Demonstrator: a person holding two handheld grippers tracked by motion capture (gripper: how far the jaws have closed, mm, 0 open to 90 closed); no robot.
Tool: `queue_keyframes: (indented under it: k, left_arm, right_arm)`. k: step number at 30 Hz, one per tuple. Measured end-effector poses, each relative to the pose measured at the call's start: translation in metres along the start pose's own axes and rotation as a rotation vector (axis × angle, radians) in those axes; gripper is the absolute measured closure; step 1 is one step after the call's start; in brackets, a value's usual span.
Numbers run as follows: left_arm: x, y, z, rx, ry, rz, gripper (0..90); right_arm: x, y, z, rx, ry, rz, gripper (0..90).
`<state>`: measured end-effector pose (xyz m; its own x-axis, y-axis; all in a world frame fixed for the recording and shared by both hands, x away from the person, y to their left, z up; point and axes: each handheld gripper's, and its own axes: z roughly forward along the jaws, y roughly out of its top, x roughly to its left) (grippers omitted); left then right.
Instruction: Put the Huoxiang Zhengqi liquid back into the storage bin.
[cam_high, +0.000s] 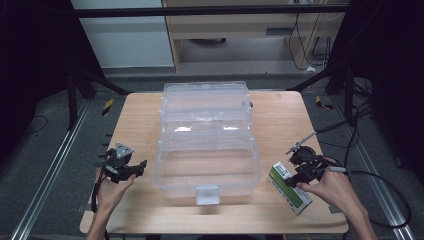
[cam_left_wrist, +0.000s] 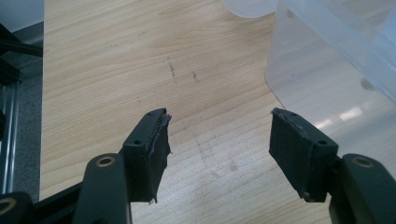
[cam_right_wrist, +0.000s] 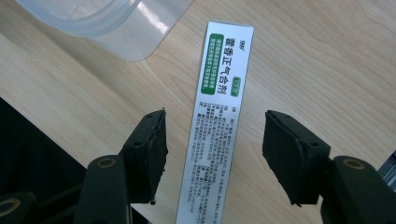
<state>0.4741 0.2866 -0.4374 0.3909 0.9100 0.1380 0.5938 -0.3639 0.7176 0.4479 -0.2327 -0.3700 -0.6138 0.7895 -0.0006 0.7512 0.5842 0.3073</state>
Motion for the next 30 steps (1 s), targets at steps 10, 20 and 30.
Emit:
queue_keyframes:
  k: [10, 20, 30]
  left_arm:
    - [0.0, 0.0, -0.001, 0.0, 0.001, 0.0, 36.7]
    - [0.0, 0.0, 0.0, 0.004, 0.0, 0.002, 36.7]
    - [0.0, -0.001, 0.001, 0.006, 0.001, 0.003, 36.6]
  right_arm:
    - [0.0, 0.0, 0.006, 0.037, -0.002, 0.006, 41.0]
    - [-0.002, -0.001, 0.012, 0.051, 0.004, 0.022, 43.9]
    - [-0.002, 0.001, 0.019, 0.071, 0.008, 0.018, 46.4]
